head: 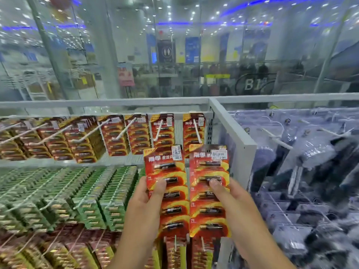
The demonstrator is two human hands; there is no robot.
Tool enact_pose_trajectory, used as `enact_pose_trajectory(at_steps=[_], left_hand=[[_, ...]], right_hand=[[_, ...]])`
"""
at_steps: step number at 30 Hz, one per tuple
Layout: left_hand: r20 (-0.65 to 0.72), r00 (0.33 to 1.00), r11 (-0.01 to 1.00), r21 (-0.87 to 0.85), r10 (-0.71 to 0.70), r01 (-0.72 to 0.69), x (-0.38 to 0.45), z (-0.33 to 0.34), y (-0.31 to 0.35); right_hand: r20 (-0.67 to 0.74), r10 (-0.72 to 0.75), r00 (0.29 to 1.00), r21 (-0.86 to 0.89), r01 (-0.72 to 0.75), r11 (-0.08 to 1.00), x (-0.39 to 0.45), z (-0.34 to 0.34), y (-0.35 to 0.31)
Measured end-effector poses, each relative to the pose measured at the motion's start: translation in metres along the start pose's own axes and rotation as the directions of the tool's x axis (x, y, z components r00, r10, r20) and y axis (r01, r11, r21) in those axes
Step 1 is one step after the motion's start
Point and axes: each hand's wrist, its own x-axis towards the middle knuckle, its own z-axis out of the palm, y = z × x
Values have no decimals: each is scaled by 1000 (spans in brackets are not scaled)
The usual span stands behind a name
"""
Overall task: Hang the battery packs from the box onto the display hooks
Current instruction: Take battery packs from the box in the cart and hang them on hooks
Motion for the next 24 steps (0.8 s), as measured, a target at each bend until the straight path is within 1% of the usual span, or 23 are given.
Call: enact_pose_trajectory(at_steps=[3, 7, 12, 18, 24], left_hand=[[-15, 999, 1000, 9, 30, -30, 11, -3, 7], [-18, 999, 1000, 6, 28, -28, 24, -10, 8], [12, 998, 997, 46, 54, -54, 43, -15, 9], [19, 998, 997, 50, 57, -58, 64, -13, 4], [42, 997, 997, 52, 59, -61, 79, -14, 2]], right_hand=[[-27, -41, 999, -38, 40, 998, 6, 15, -8], [-69, -38, 997, -43, 35, 998, 15, 23, -9], [-106, -46, 993, -24, 44, 999, 28, 28, -7], [-132, -73, 989, -28, 70, 997, 43, 36, -5], [-160, -76, 984, 17, 80, 997, 53, 38, 5]])
